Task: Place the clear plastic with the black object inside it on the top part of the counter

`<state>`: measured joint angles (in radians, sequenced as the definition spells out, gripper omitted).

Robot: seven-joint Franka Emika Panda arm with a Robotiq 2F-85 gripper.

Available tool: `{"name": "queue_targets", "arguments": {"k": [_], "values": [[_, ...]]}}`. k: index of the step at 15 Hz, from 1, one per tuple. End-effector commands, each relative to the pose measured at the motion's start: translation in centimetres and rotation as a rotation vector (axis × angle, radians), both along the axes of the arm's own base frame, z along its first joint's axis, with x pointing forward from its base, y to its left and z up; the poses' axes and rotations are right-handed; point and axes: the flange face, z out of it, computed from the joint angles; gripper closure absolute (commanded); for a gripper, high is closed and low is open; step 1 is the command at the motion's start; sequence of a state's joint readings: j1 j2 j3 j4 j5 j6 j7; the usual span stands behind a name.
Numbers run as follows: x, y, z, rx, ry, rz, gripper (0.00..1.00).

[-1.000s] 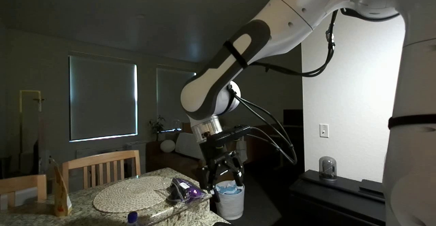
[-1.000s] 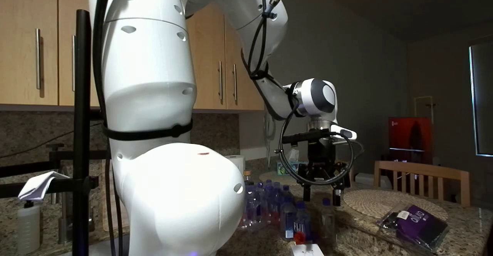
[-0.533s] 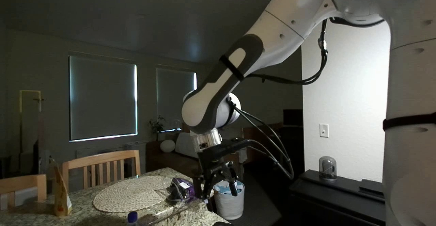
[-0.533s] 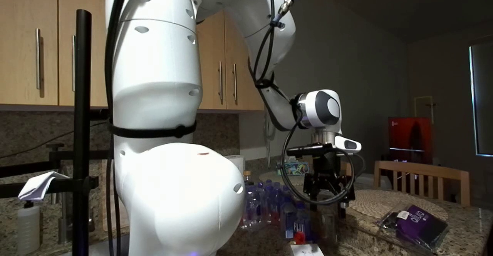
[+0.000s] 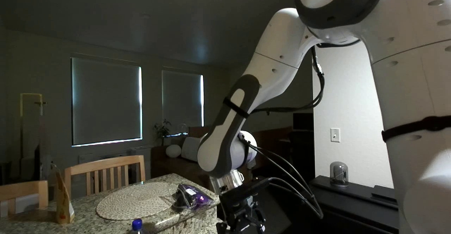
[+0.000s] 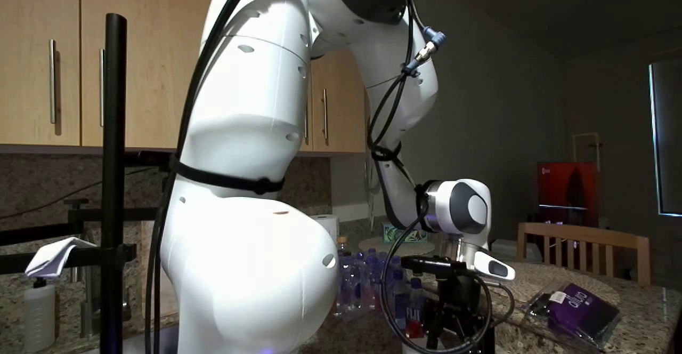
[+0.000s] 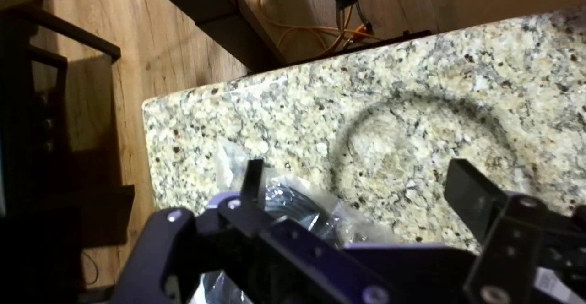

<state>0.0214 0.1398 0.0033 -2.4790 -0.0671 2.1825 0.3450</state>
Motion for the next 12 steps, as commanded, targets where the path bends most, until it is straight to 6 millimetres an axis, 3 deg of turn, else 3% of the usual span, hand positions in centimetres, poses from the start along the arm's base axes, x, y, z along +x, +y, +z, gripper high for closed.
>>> {"name": "queue_targets", "arguments": {"k": [1,5,7,12], "values": [[-0.1,-0.7,-0.3,-0.001,0.009,-0.017,0.0],[-0.1,-1.6,-0.4,-0.003,0.011,-0.037,0.0],[1.1,-1.0,-2.6,-0.03,0.007,-0.059,0.0],[2.3,-2.9,-8.2,-0.049,-0.031,-0.185,0.0]]}}
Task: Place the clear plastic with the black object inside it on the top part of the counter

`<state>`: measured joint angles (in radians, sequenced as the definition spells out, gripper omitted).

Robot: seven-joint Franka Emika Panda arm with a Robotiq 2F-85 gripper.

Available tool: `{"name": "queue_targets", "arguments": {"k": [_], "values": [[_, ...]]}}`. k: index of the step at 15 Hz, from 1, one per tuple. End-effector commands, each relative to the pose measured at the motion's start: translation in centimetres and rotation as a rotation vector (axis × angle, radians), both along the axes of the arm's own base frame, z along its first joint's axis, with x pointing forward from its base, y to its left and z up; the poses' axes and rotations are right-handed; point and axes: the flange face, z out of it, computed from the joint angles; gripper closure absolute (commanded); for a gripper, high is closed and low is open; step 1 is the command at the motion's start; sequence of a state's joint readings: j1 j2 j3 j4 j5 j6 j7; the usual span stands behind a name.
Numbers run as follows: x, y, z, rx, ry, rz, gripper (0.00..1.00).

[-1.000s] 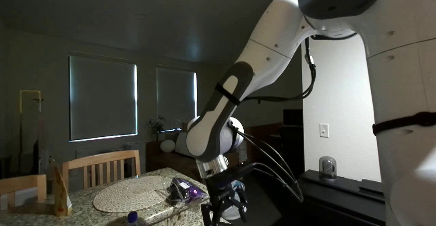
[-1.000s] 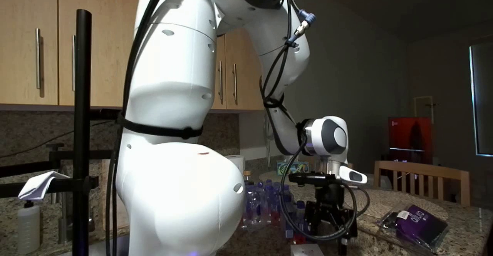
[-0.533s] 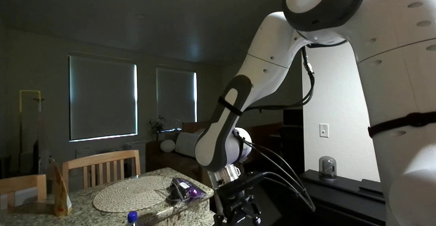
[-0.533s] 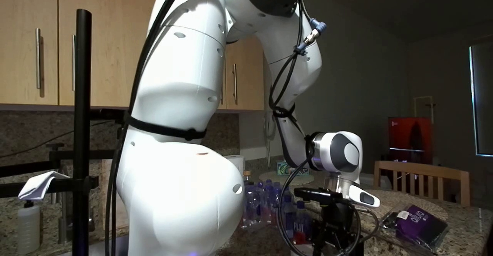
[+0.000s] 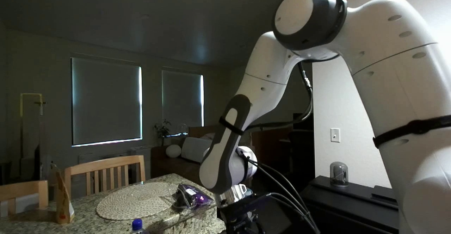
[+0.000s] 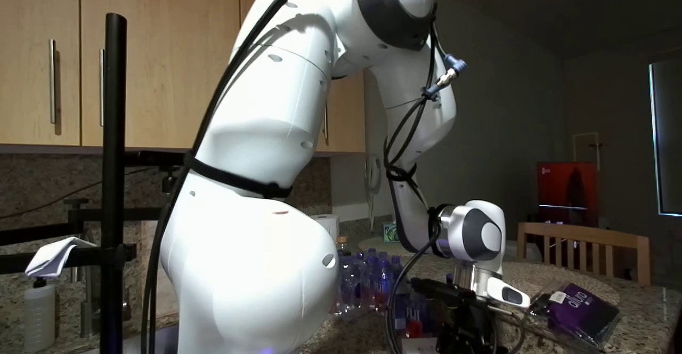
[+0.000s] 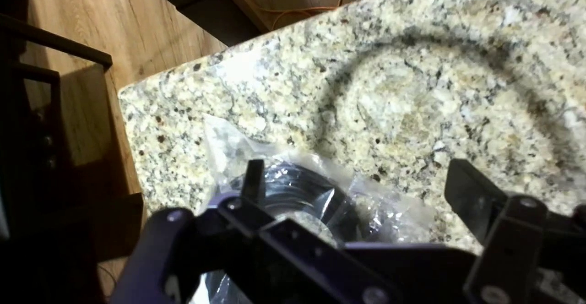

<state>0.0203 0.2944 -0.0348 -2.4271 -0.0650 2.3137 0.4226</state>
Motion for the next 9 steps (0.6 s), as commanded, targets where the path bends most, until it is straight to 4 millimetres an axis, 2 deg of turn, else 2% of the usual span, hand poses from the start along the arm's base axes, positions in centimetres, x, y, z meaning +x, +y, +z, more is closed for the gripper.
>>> {"name": "queue_targets", "arguments": {"k": [1,6,9], "values": [[0.4,-1.6,-4.5,-0.015,0.022,-0.1,0.0],[-0.4,-4.0,-8.0,-0.012,0.063,-0.226,0.0],[0.0,-3.9,-10.1,-0.034,0.049,-0.241,0.0]]}}
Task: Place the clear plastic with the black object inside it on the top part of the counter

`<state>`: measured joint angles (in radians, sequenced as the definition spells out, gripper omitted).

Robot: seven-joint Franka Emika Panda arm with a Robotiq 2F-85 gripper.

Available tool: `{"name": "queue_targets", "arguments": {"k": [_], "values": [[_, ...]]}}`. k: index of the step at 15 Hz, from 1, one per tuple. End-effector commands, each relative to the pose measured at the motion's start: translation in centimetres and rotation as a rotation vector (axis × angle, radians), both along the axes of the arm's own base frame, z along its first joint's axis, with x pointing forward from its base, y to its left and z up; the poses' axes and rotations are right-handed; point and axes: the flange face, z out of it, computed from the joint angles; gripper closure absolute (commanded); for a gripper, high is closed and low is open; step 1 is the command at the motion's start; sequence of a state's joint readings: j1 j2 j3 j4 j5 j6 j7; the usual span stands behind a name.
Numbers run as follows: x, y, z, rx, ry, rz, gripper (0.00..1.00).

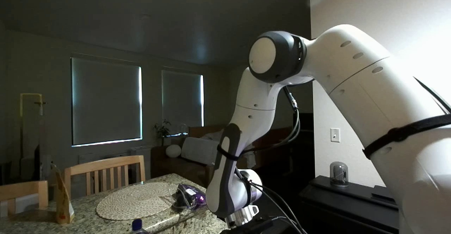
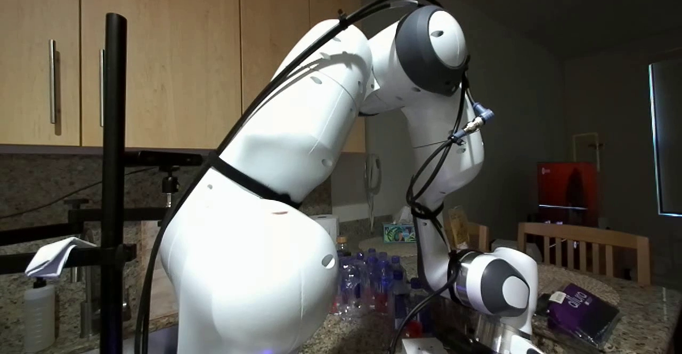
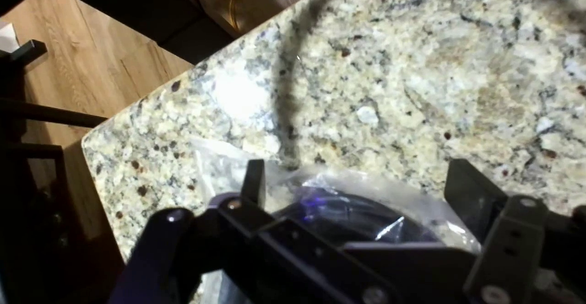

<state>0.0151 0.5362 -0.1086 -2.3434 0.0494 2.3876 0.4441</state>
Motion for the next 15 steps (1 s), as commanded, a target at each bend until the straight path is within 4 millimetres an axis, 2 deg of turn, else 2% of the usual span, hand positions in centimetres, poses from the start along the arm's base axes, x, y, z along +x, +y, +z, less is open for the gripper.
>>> {"name": "queue_targets", "arguments": {"k": [1,4,9,15], "values": [[0.8,0.0,-2.4,-0.044,-0.051,-0.045,0.0],[1.2,0.6,-2.5,-0.078,-0.068,-0.032,0.0],[1.4,2.0,0.1,-0.072,-0.092,-0.03,0.0],[2.3,1.7,2.9,-0.086,-0.211,-0.051,0.0]]}}
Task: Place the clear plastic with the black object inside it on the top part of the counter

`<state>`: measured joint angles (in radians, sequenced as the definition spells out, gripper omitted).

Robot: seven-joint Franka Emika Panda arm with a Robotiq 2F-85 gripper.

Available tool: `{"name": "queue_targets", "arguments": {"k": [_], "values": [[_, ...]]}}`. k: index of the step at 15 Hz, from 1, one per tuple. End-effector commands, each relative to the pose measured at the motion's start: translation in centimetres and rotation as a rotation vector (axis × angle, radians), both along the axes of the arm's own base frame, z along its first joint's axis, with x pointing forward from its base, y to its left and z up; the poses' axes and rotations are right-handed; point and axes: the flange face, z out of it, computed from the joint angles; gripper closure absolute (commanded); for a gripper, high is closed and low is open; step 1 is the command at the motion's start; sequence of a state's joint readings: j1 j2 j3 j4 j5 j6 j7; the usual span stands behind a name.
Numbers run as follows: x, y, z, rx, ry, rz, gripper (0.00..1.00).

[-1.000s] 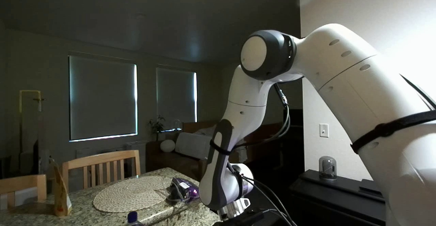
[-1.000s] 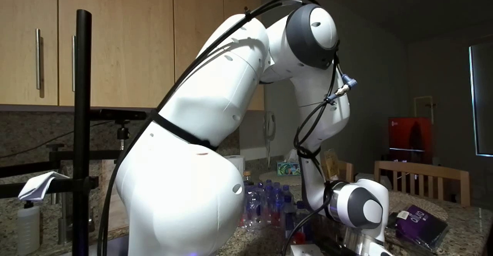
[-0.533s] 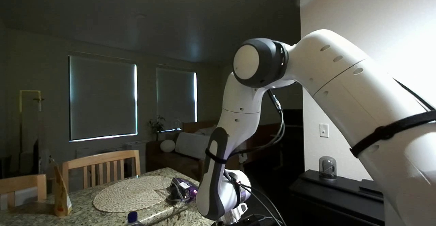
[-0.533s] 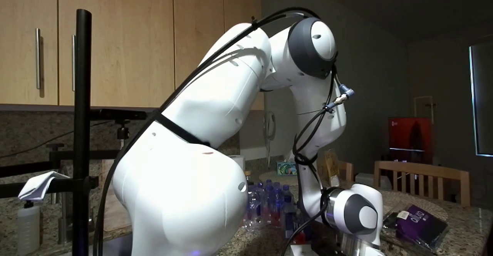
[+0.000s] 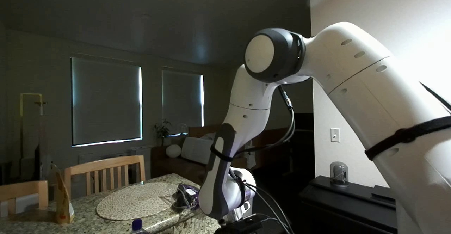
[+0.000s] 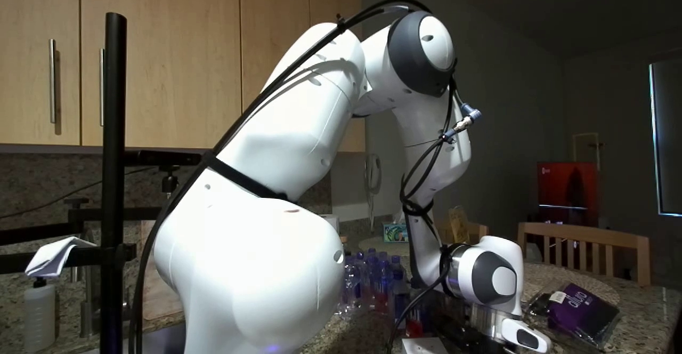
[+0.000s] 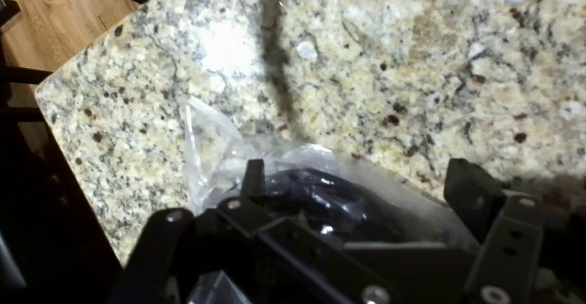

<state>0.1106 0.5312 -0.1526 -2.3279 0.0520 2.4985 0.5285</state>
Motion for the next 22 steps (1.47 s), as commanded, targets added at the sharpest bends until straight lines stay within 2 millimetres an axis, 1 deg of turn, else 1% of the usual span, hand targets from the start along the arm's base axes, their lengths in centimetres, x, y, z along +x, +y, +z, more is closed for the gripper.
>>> {"name": "queue_targets", "arguments": {"k": [1,5,7,11,16,19,20,21,22], "values": [[0.0,-0.5,2.2,-0.019,-0.116,-0.039,0.0],[1.0,-1.6,3.4,-0.035,-0.235,-0.052,0.0],[1.4,-2.2,3.2,-0.034,-0.243,-0.059,0.0],[1.5,-2.4,1.3,-0.018,-0.199,-0.051,0.0],[1.1,-1.7,-0.8,0.034,-0.17,-0.064,0.0],[1.3,-1.6,-2.1,0.034,-0.153,-0.089,0.0],[1.4,-1.6,-2.4,0.029,-0.144,-0.094,0.03],[1.4,-1.6,-2.5,0.022,-0.139,-0.097,0.26],[1.5,-1.5,-2.6,0.016,-0.128,-0.1,0.27]]}}
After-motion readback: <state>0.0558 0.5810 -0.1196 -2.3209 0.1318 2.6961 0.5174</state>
